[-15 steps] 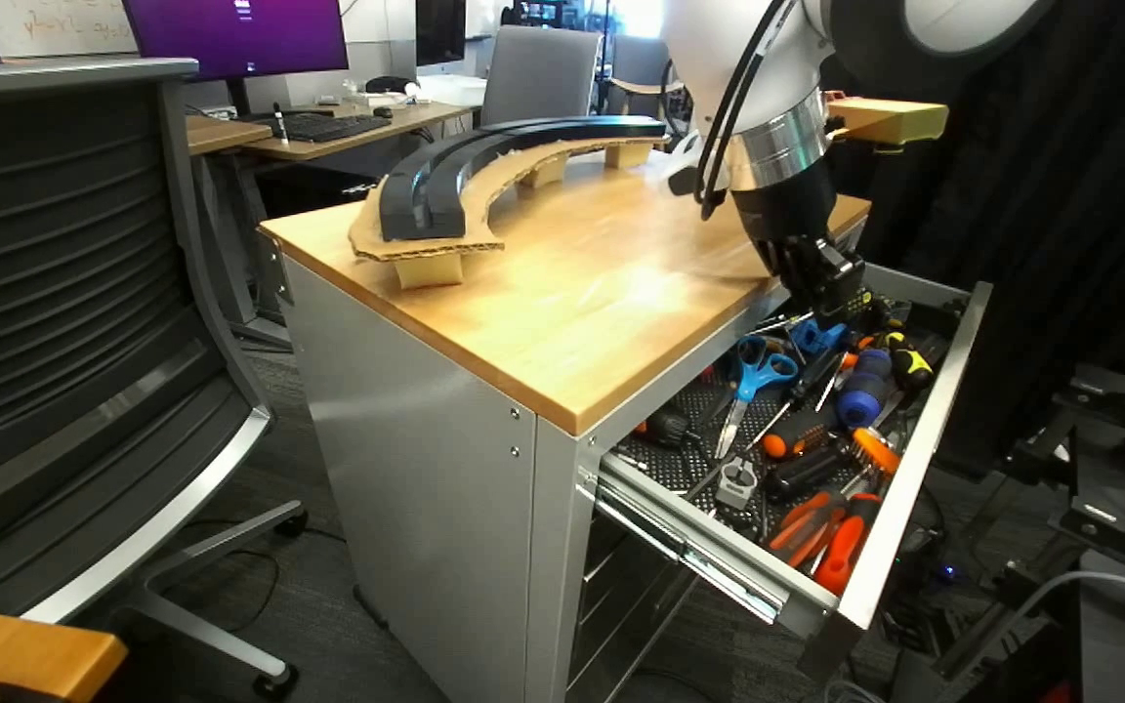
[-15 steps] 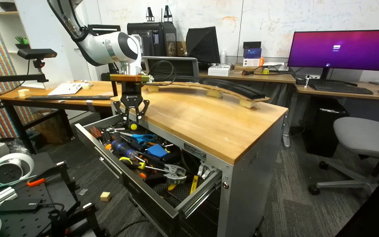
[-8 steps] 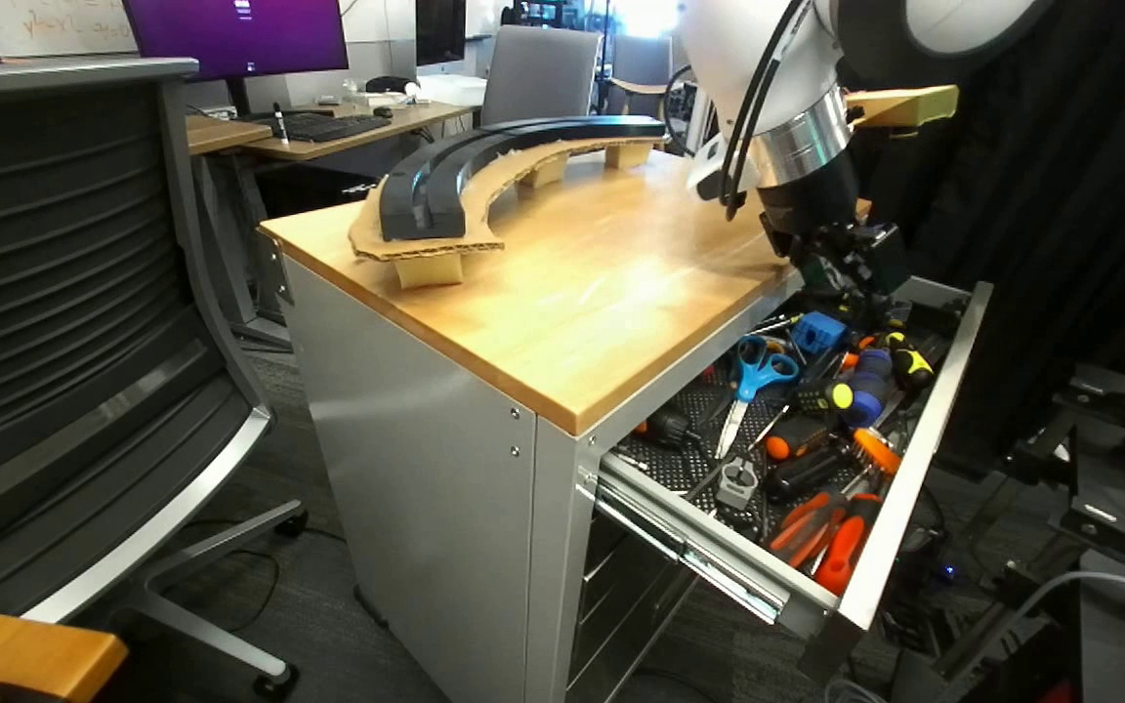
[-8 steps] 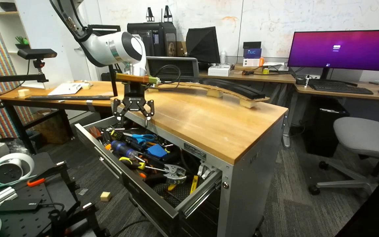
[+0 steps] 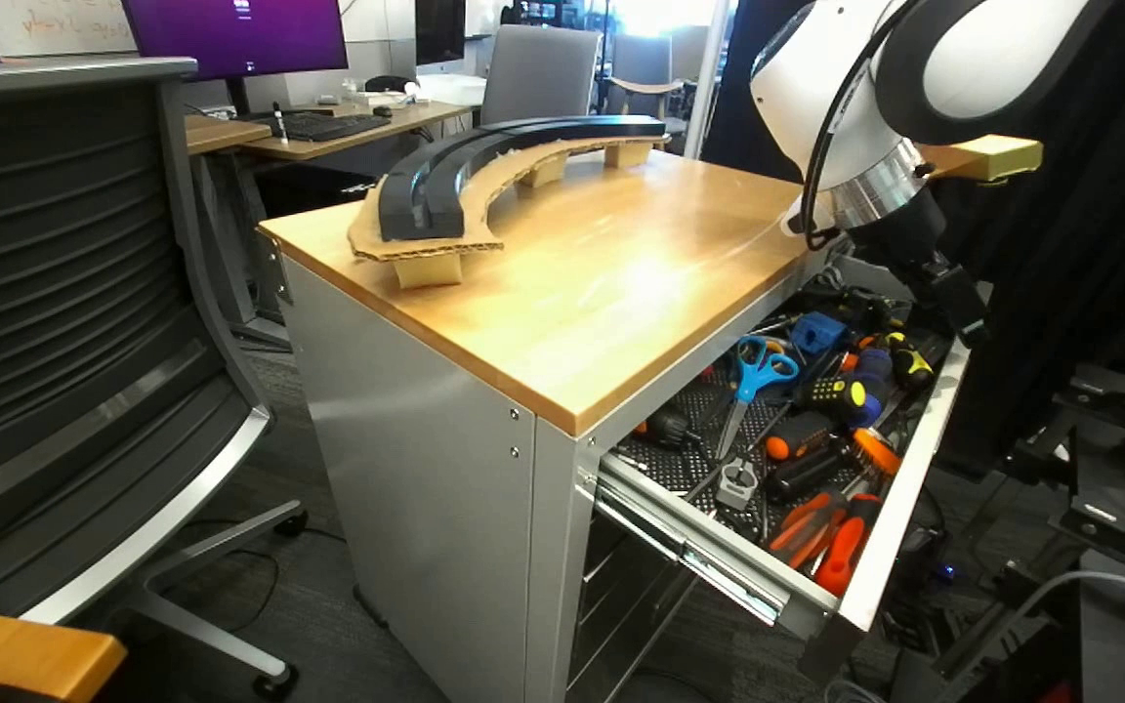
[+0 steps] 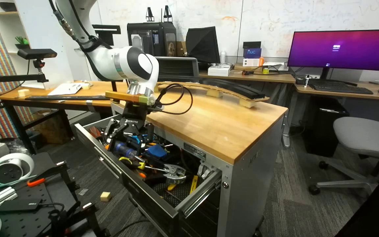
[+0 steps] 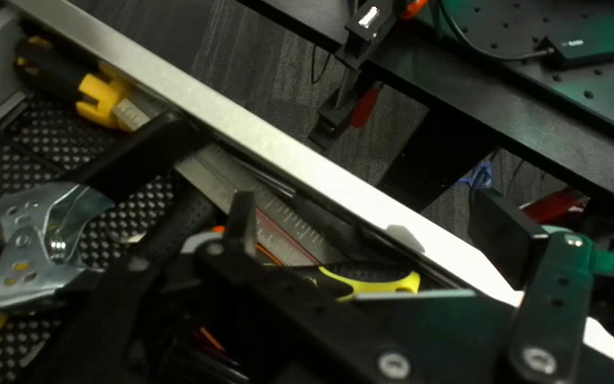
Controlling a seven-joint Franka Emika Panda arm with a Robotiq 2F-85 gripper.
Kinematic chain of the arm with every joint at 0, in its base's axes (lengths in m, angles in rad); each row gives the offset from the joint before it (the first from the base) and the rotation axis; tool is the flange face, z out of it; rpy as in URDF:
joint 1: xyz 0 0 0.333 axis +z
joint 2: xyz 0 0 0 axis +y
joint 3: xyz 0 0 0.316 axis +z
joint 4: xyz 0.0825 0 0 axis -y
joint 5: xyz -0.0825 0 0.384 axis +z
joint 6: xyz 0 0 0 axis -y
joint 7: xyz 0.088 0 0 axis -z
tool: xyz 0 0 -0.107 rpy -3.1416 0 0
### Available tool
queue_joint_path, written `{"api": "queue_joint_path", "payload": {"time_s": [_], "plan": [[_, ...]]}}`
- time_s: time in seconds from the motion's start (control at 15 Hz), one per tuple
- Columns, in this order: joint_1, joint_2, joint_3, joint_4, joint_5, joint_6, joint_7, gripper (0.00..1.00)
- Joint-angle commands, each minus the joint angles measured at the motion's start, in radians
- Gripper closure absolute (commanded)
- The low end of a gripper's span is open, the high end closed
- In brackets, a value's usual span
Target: Put the screwdriver in the drawer and then close the drawer
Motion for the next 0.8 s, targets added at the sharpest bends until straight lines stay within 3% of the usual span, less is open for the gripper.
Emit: {"api": "queue_joint_path", "payload": {"time_s": [0.0,0.27,0.53,0.73], "plan": [[0.012,-0.021,0.012,0.003,0.105,0.061,0.138,0.26],[0.037,-0.051,0.041,0.016,0.232,0.175,0.247,0.58],[0.093,-0.065,0.042,0.002,0.234,0.360,0.385,0.89],[0.128,-0.051,0.038,0.006,0.217,0.428,0.443,0.98]]}}
